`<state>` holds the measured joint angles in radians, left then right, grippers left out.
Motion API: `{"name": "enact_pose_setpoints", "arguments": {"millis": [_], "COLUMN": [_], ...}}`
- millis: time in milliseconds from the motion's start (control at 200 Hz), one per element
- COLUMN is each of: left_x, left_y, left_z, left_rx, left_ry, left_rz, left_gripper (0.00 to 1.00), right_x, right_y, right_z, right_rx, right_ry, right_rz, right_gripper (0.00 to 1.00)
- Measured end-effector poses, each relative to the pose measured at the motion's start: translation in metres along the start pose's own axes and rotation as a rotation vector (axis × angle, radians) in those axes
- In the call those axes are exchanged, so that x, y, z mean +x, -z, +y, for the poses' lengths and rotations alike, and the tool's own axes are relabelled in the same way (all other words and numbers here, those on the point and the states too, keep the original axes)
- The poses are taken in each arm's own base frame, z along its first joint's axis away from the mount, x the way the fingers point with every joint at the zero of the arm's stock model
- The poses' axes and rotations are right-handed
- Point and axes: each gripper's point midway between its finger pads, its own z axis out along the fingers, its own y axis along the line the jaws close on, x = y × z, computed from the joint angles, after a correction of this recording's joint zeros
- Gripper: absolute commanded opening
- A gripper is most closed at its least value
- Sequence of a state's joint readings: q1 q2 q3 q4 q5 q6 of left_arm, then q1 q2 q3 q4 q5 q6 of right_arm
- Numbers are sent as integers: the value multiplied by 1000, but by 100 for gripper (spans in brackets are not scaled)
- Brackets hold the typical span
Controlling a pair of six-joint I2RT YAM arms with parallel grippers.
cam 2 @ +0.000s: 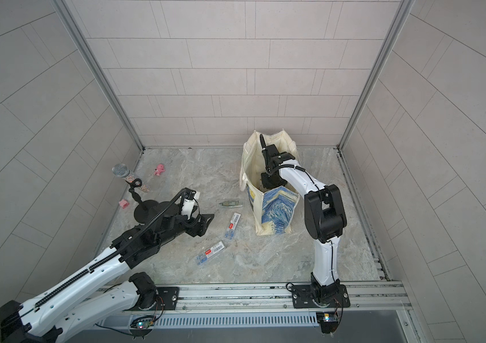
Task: Put the compass set into the canvas bag
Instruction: Place the compass set in the canvas bag, then pick up the compass set at the center of the board.
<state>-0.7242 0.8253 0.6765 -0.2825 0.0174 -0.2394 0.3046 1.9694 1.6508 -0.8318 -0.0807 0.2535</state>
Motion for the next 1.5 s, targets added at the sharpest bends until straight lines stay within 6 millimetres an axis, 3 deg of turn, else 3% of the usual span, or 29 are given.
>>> {"name": "enact_pose_setpoints", "arguments": {"millis": [335, 495, 615, 786, 891, 996, 1086, 1286, 1496], "left_x": [3, 4, 9, 30, 51, 83, 112, 166, 206], "left_y": [0, 0, -1, -3, -6, -9, -11, -18, -23], "left_z": [2, 2, 4, 5, 4, 1, -2, -6, -10], "left_rx": [-8, -9, -23, -27, -16, -14, -27, -81, -130], "left_ry": [7, 14, 31, 75, 117, 136, 124, 47, -50], "left_rz": [11, 18, 42, 130, 195, 286, 386, 610, 760], "left_gripper": [85, 83, 83, 85, 86, 86, 86, 86, 85], "right_x": [-5, -11, -21, -38, -38, -32, -28, -19, -18], "right_y": [1, 17, 58, 150, 200, 226, 231, 215, 212], "right_z": [-2, -2, -2, -2, 0, 1, 2, 5, 7], "right_rx": [2, 4, -12, -49, -76, -94, -100, -106, -116], "right_ry": [-8, -9, -10, -5, -3, 1, 3, 13, 16], "right_rz": [-16, -52, -141, -379, -515, -582, -597, -556, -550], "right_gripper": [39, 48, 54, 61, 63, 63, 64, 64, 65]}}
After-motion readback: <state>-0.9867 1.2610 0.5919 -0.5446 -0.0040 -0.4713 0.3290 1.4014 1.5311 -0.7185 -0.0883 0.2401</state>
